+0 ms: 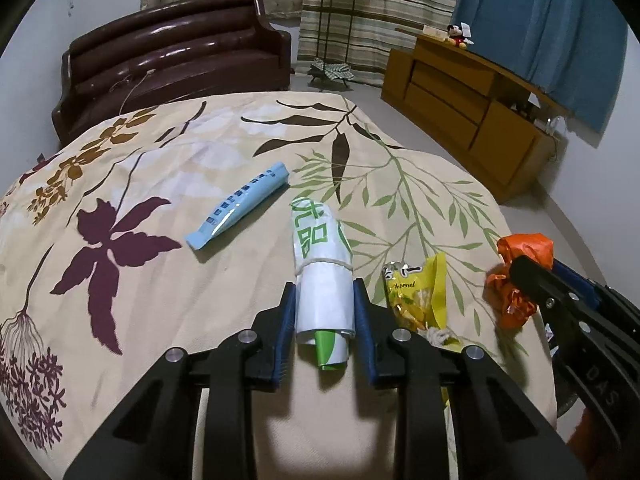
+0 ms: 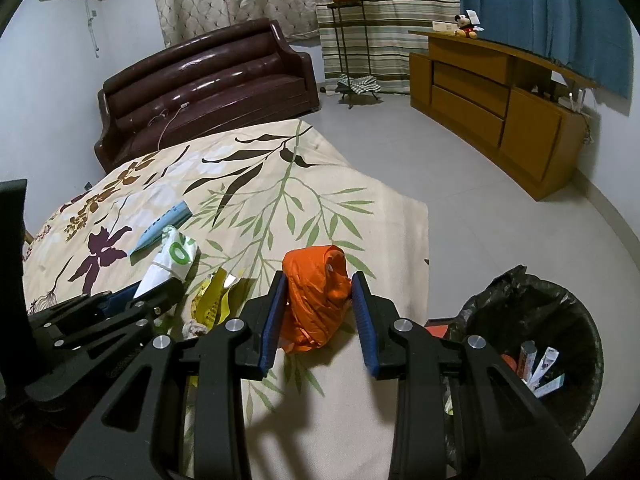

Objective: Collect trash
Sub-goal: 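Grasp the white-green wrapped package with the left gripper while the right holds the orange bag, then carry the orange bag and white package over the bin and lower them in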

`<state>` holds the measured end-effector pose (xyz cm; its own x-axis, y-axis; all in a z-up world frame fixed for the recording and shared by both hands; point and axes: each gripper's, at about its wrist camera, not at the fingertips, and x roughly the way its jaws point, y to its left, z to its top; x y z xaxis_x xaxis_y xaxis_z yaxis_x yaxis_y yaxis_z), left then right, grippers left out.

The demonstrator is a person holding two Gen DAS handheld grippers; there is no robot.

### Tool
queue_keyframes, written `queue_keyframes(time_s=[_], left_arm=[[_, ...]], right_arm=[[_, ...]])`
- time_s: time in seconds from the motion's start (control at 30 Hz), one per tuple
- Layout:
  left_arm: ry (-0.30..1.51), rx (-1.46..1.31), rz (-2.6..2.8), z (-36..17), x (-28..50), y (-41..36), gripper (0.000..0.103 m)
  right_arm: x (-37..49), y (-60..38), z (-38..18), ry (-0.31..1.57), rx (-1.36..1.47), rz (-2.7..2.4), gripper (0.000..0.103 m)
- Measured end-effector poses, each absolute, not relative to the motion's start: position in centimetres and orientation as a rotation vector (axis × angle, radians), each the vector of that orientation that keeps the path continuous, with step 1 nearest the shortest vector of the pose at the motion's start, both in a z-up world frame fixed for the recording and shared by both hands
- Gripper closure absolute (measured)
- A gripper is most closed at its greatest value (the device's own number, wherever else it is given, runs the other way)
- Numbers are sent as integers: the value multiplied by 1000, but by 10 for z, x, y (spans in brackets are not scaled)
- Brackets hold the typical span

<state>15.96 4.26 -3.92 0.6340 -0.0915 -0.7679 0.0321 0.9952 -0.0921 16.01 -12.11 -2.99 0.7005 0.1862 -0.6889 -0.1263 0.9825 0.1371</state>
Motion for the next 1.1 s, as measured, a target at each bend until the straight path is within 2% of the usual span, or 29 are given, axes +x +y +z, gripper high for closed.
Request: queue_keyframes(time_s=[0.5,1.1], left_arm=[[791,-61,-66,-10,111,44,75],[716,-18,-170,10,67,-9,74]], right_arm=[[126,-124,-22,754,73,168,71],[73,-182,-13,726,84,55,71]])
